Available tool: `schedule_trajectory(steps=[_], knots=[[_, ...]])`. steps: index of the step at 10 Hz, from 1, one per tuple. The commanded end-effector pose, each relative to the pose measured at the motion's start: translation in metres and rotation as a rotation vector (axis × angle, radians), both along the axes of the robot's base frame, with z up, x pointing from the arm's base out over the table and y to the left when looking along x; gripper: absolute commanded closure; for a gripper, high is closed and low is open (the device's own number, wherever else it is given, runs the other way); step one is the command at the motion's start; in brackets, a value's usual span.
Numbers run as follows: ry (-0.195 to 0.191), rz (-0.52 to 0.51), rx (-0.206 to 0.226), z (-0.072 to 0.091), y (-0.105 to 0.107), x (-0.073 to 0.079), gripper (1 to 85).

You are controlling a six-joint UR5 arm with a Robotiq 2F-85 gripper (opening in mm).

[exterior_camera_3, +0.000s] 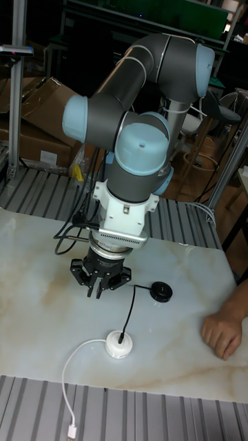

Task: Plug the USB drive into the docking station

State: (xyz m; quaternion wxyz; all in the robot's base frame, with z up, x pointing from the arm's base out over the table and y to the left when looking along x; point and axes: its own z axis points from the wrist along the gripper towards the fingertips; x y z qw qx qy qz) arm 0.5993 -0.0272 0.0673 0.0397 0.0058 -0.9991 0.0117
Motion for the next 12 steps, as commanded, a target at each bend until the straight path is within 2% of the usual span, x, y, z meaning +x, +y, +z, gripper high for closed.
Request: schedule_trajectory(steps=[1,4,8,10,12], knots=[[0.000,0.009,0.007,0.000,0.000,0.000,62.3],[-0.004,0.001,0.016,0.000,0.002,0.001,62.3],[-0.047,0.000,0.040,-0.006,0.004,0.010,62.0],[-0.099,0.012,0.073,-0.015,0.004,0.016,61.0],[-0.119,0.031,0.076,-0.024,-0.003,0.014,60.3]])
